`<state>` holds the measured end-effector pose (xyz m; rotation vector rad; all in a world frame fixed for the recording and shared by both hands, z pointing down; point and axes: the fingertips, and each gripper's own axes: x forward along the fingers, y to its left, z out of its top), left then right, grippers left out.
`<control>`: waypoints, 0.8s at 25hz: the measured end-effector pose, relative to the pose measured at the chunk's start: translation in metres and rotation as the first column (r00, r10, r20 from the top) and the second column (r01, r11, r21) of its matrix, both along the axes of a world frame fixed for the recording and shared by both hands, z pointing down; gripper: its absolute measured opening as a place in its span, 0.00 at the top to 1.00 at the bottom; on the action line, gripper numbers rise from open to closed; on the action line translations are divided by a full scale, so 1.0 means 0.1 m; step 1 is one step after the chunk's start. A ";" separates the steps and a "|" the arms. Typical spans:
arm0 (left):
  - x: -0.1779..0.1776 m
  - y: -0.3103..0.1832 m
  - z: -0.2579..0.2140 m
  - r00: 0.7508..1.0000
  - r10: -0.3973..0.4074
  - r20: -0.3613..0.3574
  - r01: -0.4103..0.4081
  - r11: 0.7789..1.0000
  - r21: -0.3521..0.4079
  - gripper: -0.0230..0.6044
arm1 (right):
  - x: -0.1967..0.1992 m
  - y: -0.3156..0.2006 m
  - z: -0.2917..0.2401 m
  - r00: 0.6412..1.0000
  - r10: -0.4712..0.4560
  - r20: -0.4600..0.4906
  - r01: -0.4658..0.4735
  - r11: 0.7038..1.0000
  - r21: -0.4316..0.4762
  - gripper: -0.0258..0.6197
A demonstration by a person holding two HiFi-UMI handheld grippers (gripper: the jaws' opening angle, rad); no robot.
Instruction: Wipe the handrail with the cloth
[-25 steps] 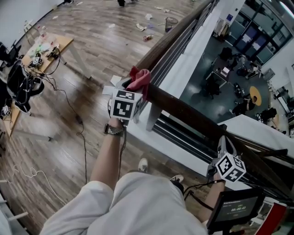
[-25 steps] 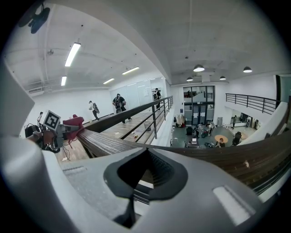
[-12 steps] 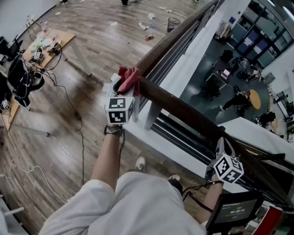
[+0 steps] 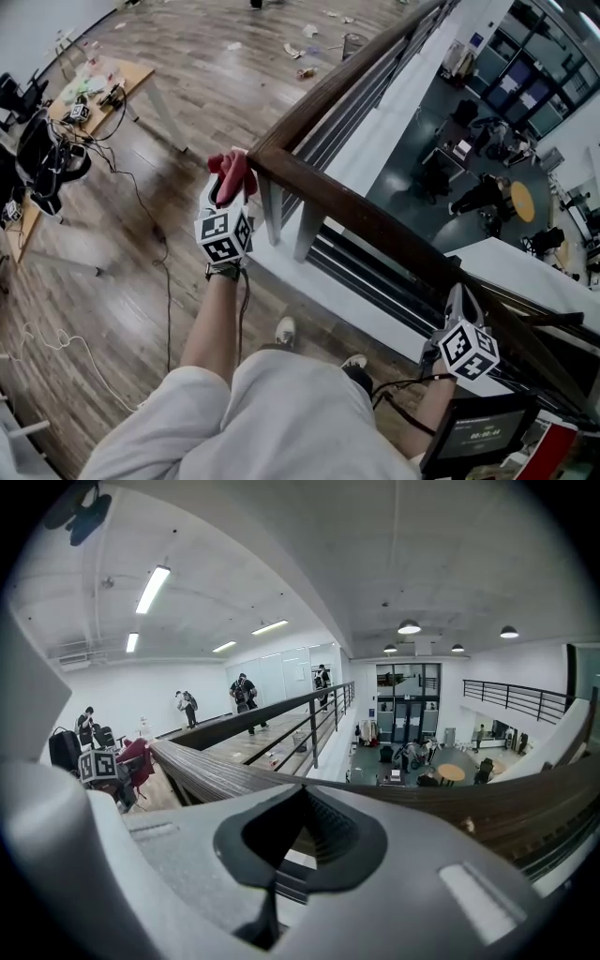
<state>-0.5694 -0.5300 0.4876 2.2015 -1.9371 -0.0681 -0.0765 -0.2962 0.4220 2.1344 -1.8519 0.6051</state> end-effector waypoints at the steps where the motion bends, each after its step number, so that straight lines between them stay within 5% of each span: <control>1: 0.00 -0.01 0.01 1.000 -0.006 -0.013 0.006 1.000 0.000 0.73 | 0.02 0.03 0.00 1.000 0.004 0.001 -0.004 1.000 -0.001 0.96; 8: 0.15 -0.09 0.08 0.992 0.011 -0.125 -0.015 0.999 -0.035 0.73 | 0.18 0.17 0.05 1.000 0.022 0.015 -0.022 1.000 -0.006 0.96; 20: 0.26 -0.03 0.04 0.985 -0.034 -0.171 0.024 0.998 -0.060 0.75 | 0.15 0.15 0.04 0.996 -0.065 0.061 0.065 0.998 0.012 0.96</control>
